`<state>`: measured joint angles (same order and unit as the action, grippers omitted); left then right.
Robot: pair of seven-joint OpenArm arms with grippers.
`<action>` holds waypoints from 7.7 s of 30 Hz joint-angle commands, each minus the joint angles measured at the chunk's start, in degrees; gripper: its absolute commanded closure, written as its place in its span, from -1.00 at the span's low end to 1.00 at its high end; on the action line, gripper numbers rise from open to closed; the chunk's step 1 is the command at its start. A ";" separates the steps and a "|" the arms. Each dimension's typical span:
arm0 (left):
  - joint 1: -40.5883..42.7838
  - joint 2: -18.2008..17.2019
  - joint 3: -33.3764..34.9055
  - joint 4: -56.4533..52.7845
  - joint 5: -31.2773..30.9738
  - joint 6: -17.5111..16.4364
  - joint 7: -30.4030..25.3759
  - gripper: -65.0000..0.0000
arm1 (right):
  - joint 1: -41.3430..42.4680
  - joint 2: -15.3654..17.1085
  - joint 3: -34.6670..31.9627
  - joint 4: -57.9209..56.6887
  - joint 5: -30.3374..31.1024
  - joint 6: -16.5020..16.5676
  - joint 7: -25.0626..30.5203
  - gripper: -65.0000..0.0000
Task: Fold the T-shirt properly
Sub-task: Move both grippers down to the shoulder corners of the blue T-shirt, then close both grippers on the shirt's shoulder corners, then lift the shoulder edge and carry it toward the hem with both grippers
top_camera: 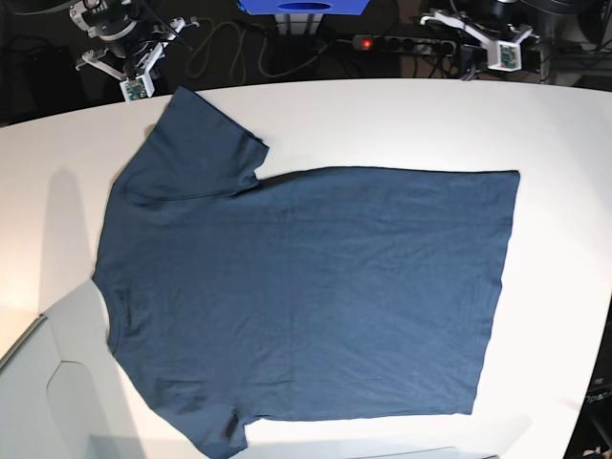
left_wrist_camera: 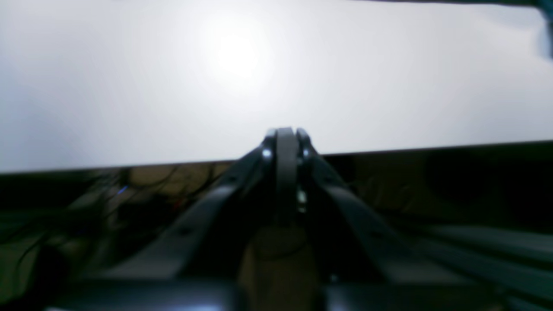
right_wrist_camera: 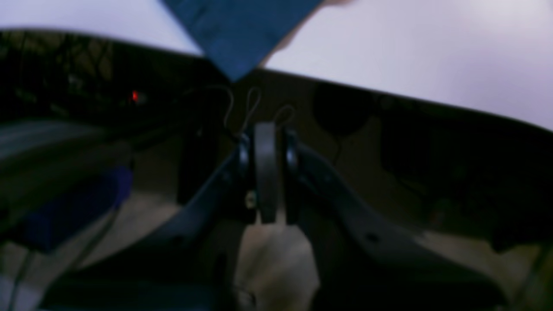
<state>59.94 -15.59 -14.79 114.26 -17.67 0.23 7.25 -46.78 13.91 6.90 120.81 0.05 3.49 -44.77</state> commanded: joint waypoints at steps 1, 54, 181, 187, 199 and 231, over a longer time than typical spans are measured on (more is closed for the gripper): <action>-1.26 0.34 -0.91 1.74 -0.13 -0.10 0.36 0.71 | 0.50 0.11 0.18 1.08 -0.10 1.92 0.51 0.78; -45.57 0.69 -11.02 -30.96 -11.47 -0.36 16.27 0.17 | 9.11 -0.15 0.01 0.72 -0.10 5.96 -0.37 -0.03; -43.90 5.70 -15.06 -12.24 -11.38 -0.19 16.36 1.00 | 33.91 -2.62 7.30 -2.35 -0.27 14.23 -0.46 1.00; -49.70 5.70 -14.88 -16.72 -11.38 -0.19 16.36 1.00 | 41.64 -2.62 7.21 -9.65 -0.27 14.23 -0.37 1.00; -61.74 5.18 -14.71 -28.94 -11.38 -0.19 16.36 1.00 | 57.11 -2.88 7.21 -26.62 -0.27 14.23 0.25 1.00; -72.21 4.12 -9.43 -38.78 -11.38 -0.19 15.74 1.00 | 70.74 -3.93 7.04 -39.28 -0.19 14.23 7.10 1.00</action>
<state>-11.03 -10.66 -24.16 74.30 -28.53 0.43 24.21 21.76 9.58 13.87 80.44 -0.93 17.10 -39.83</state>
